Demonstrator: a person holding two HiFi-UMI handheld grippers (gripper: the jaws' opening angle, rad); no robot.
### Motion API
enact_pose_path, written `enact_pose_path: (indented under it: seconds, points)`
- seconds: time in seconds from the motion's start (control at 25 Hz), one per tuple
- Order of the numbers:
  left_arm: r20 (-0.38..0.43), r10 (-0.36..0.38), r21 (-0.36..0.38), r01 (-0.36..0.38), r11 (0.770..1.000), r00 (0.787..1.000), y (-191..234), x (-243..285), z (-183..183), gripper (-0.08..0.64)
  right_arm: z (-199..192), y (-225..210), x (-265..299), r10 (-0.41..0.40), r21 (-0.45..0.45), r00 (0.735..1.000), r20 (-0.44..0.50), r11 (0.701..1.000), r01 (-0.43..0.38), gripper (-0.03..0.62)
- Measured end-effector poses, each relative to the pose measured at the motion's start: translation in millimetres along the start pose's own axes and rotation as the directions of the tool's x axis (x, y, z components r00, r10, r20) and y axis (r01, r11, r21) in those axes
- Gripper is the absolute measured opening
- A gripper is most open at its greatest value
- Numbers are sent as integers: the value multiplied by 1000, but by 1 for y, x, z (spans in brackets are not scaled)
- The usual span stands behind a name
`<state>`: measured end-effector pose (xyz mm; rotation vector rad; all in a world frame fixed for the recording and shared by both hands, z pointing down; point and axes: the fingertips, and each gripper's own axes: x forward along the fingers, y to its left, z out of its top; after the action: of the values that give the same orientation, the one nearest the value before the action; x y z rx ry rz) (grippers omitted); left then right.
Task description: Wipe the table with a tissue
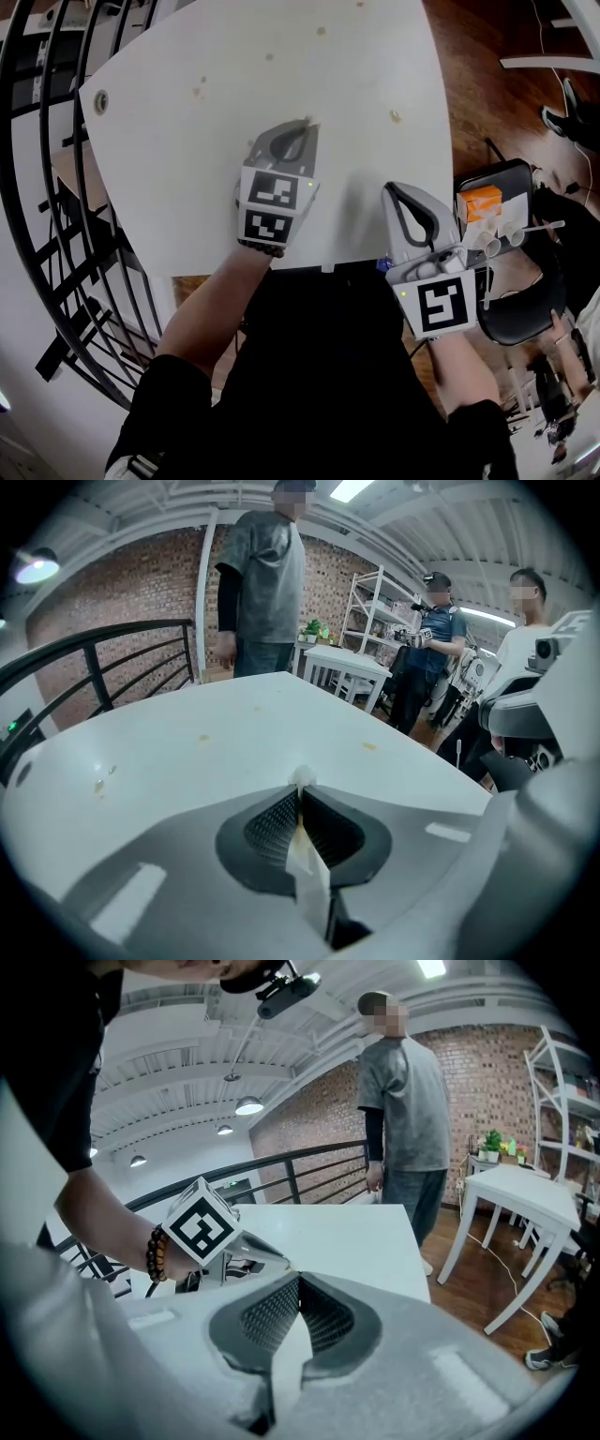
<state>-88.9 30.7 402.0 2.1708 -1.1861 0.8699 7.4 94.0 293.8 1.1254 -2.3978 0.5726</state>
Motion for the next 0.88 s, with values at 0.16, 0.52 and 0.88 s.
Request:
enact_pose_path:
  seconds: [0.16, 0.52, 0.88]
  points:
    - [10, 4, -10, -4, 1000, 1000, 1, -8, -2, 31, 0, 5, 1, 8, -5, 1000, -4, 1000, -8, -8]
    - [0, 26, -47, -26, 999, 1000, 5, -22, -21, 31, 1, 14, 9, 49, -30, 999, -13, 998, -49, -8]
    - [-6, 67, -85, -67, 994, 998, 22, -48, -36, 31, 14, 36, 17, 94, -67, 995, -15, 993, -95, -8]
